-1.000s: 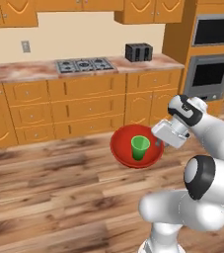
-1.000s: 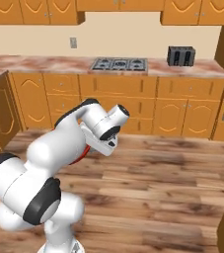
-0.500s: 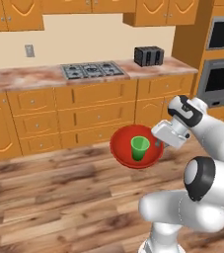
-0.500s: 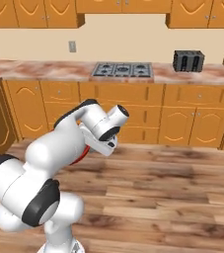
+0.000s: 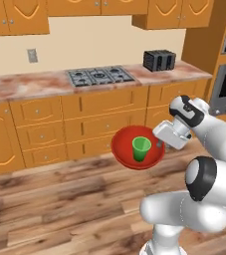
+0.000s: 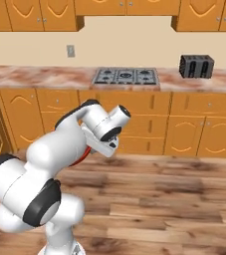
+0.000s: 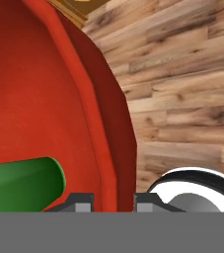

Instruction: Place the cup inside the bowl on the dining table and move the bowl to any counter.

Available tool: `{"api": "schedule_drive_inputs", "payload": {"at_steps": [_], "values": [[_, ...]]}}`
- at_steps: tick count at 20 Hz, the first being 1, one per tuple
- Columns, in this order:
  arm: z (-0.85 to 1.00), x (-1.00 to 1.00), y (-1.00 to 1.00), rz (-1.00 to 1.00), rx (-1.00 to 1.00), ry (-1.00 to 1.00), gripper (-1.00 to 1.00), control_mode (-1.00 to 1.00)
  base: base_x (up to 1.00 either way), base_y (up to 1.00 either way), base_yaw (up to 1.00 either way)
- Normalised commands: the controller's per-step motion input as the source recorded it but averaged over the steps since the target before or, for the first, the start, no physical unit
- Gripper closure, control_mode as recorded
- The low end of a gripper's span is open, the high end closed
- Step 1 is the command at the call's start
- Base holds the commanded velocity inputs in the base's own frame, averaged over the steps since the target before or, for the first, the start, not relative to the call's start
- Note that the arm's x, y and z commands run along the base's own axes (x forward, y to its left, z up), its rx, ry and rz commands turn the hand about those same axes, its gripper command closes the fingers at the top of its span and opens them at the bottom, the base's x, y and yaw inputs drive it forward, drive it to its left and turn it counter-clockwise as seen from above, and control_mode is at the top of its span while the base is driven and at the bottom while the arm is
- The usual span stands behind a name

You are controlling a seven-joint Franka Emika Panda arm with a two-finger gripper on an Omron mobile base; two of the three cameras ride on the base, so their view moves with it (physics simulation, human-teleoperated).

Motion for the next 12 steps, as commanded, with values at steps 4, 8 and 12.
{"api": "schedule_drive_inputs", "payload": {"at_steps": [4, 8, 12], "values": [[0.00, 0.00, 0.00, 0.00, 0.00, 0.00, 1.00, 1.00, 0.68, 0.43, -0.05], [0.00, 0.00, 0.00, 0.00, 0.00, 0.00, 1.00, 1.00, 0.72, 0.43, -0.05], [0.00, 0.00, 0.00, 0.00, 0.00, 0.00, 1.00, 1.00, 0.70, 0.45, -0.06]]}}
